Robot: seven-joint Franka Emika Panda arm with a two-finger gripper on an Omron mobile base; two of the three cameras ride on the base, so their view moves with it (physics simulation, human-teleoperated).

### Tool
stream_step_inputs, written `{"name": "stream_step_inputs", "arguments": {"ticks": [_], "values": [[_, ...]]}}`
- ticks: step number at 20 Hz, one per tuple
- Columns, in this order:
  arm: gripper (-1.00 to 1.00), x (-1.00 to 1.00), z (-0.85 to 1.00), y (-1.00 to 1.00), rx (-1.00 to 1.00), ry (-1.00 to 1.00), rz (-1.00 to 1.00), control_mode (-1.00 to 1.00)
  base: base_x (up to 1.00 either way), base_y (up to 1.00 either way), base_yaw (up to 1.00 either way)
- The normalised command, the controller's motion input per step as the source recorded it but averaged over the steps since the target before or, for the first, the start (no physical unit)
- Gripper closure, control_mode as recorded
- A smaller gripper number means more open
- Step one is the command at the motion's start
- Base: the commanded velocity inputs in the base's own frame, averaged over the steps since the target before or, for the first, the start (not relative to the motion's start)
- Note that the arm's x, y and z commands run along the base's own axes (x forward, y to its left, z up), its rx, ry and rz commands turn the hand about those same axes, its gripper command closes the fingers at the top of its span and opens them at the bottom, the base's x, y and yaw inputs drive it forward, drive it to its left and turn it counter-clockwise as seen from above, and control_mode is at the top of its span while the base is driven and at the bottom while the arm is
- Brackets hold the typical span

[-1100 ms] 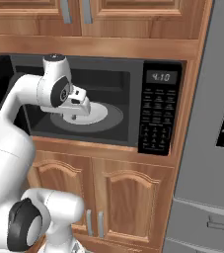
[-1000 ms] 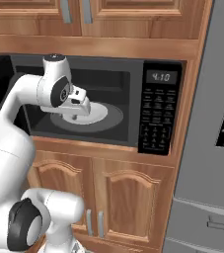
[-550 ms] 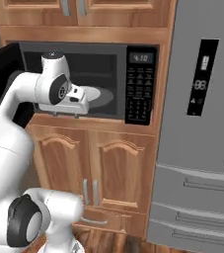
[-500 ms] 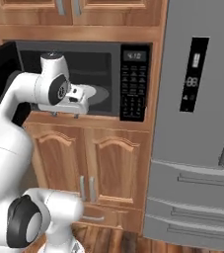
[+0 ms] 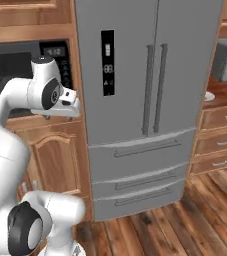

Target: Pick the fish from the counter and place it in the microwave.

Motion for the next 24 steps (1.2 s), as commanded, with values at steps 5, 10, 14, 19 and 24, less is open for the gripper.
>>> {"name": "stream_step_inputs", "arguments": {"ticks": [5, 10, 14, 19, 24], "values": [[-1.00, 0.00, 0.00, 0.00, 0.00, 0.00, 0.00, 1.00, 0.02, 0.00, -0.88], [-1.00, 0.00, 0.00, 0.00, 0.00, 0.00, 0.00, 1.00, 0.02, 0.00, -0.88], [-1.00, 0.00, 0.00, 0.00, 0.00, 0.00, 0.00, 1.00, 0.00, 0.00, -0.90], [-1.00, 0.00, 0.00, 0.00, 0.00, 0.00, 0.00, 1.00, 0.52, 0.10, -0.74], [-1.00, 0.00, 0.00, 0.00, 0.00, 0.00, 0.00, 1.00, 1.00, 0.45, -0.24]]}}
